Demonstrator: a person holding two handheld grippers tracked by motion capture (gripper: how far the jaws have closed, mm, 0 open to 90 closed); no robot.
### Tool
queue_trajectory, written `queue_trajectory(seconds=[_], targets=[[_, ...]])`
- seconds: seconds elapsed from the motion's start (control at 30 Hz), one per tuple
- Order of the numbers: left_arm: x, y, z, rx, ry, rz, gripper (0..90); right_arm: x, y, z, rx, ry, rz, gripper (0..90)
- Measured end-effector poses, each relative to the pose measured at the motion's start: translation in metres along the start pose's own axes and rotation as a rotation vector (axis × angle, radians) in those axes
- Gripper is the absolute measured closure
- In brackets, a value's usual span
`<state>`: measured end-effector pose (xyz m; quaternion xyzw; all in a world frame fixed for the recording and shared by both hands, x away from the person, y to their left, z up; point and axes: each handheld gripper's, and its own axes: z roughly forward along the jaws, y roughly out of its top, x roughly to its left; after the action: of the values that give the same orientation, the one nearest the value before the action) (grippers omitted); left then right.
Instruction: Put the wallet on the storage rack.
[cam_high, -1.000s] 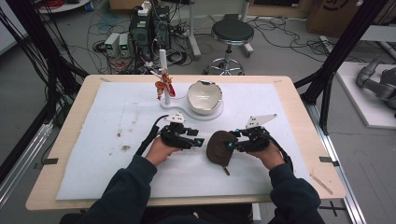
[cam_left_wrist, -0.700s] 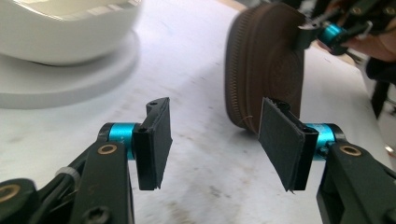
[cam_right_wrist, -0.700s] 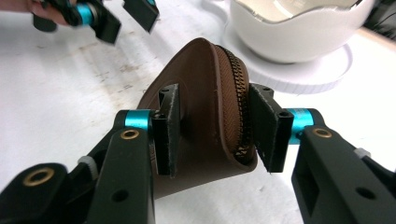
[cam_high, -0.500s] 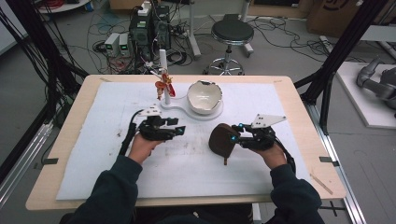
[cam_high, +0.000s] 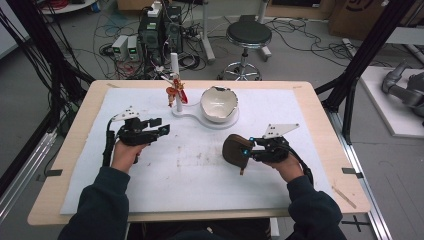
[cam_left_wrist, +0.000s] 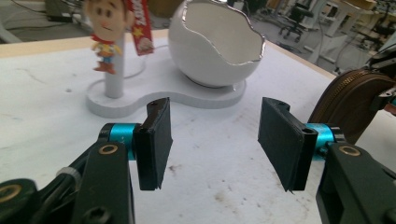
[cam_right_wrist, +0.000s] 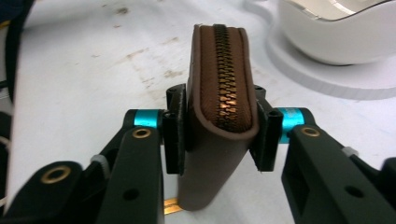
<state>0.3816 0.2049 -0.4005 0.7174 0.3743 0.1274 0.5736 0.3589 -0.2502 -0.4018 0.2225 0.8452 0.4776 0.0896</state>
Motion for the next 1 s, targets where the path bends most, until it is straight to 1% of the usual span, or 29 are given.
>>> queue_trajectory(seconds=[0.03, 0.1, 0.2, 0.27, 0.3, 0.37, 0.4, 0.47, 0.5, 0.6, 0.7, 0.77, 0.8, 0.87, 0.93, 0.97, 1.0], targets=[[0.001, 0.0, -0.003, -0.004, 0.012, 0.004, 44.2, -0.001, 0.001, -0.001, -0.007, -0.016, 0.002, 65.3], [0.004, -0.001, -0.01, -0.014, 0.04, 0.016, 44.0, -0.003, 0.004, -0.004, -0.035, -0.03, 0.006, 65.6], [0.01, -0.004, -0.02, -0.025, 0.068, 0.019, 40.3, -0.006, 0.013, -0.007, -0.057, -0.055, -0.013, 65.6], [0.014, -0.007, -0.026, -0.035, 0.1, 0.029, 34.2, -0.01, 0.021, -0.006, -0.071, -0.068, -0.034, 65.5], [0.017, -0.008, -0.028, -0.044, 0.116, 0.031, 27.9, -0.011, 0.026, -0.005, -0.072, -0.069, -0.035, 65.5], [0.022, -0.01, -0.032, -0.054, 0.141, 0.017, 19.2, -0.016, 0.036, -0.003, -0.083, -0.082, -0.06, 65.5], [0.024, -0.01, -0.034, -0.061, 0.151, 0.016, 17.8, -0.018, 0.042, -0.002, -0.085, -0.075, -0.064, 65.5], [0.027, -0.011, -0.037, -0.066, 0.147, 0.017, 17.8, -0.022, 0.054, 0.0, -0.099, -0.081, -0.082, 65.6], [0.028, -0.012, -0.037, -0.065, 0.154, 0.015, 17.8, -0.025, 0.06, 0.0, -0.103, -0.083, -0.091, 65.6], [0.031, -0.015, -0.038, -0.048, 0.16, 0.011, 18.1, -0.031, 0.078, 0.0, -0.129, -0.085, -0.105, 65.6], [0.031, -0.016, -0.038, -0.049, 0.161, 0.004, 18.4, -0.04, 0.097, 0.0, -0.147, -0.111, -0.13, 65.6], [0.031, -0.016, -0.038, -0.05, 0.158, 0.007, 18.9, -0.045, 0.106, 0.002, -0.154, -0.117, -0.127, 65.6], [0.031, -0.017, -0.037, -0.049, 0.153, 0.007, 20.3, -0.049, 0.11, 0.003, -0.16, -0.125, -0.137, 65.6], [0.031, -0.017, -0.037, -0.045, 0.151, 0.006, 21.2, -0.054, 0.117, 0.009, -0.166, -0.134, -0.141, 65.6], [0.032, -0.017, -0.036, -0.043, 0.152, 0.004, 21.2, -0.06, 0.122, 0.016, -0.153, -0.147, -0.172, 65.6], [0.032, -0.017, -0.036, -0.042, 0.152, 0.003, 21.2, -0.062, 0.123, 0.022, -0.159, -0.16, -0.191, 65.6], [0.032, -0.017, -0.036, -0.042, 0.153, 0.001, 21.2, -0.064, 0.124, 0.027, -0.163, -0.169, -0.199, 65.6]])
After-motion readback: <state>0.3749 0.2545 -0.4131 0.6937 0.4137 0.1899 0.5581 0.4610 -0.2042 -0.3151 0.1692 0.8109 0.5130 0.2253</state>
